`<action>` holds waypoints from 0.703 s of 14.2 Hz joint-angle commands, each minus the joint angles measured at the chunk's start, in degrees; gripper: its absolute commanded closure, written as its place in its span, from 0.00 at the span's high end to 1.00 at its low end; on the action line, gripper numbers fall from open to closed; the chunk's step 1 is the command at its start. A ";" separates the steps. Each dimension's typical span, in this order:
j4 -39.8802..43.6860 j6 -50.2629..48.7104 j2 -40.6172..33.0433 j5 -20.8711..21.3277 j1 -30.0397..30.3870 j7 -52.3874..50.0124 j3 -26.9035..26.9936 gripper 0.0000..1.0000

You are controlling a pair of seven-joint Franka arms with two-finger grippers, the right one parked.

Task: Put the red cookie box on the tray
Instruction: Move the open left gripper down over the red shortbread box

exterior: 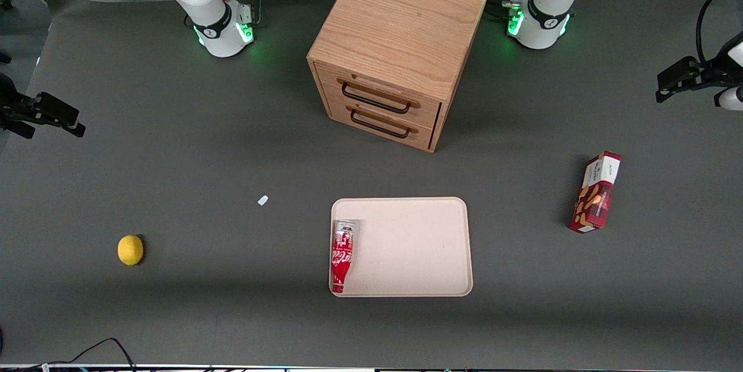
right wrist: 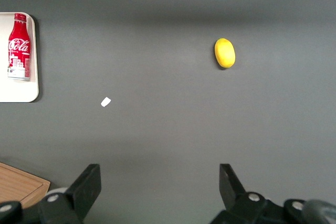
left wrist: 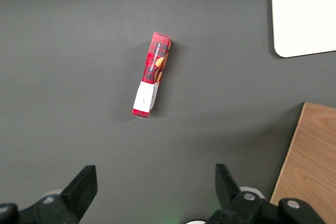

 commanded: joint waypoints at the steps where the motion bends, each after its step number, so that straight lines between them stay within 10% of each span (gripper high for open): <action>1: 1.81 -0.35 0.95 0.19 0.44 0.19 -0.40 1.00; 10: -0.37 4.29 6.13 1.16 -0.26 0.28 -0.31 1.00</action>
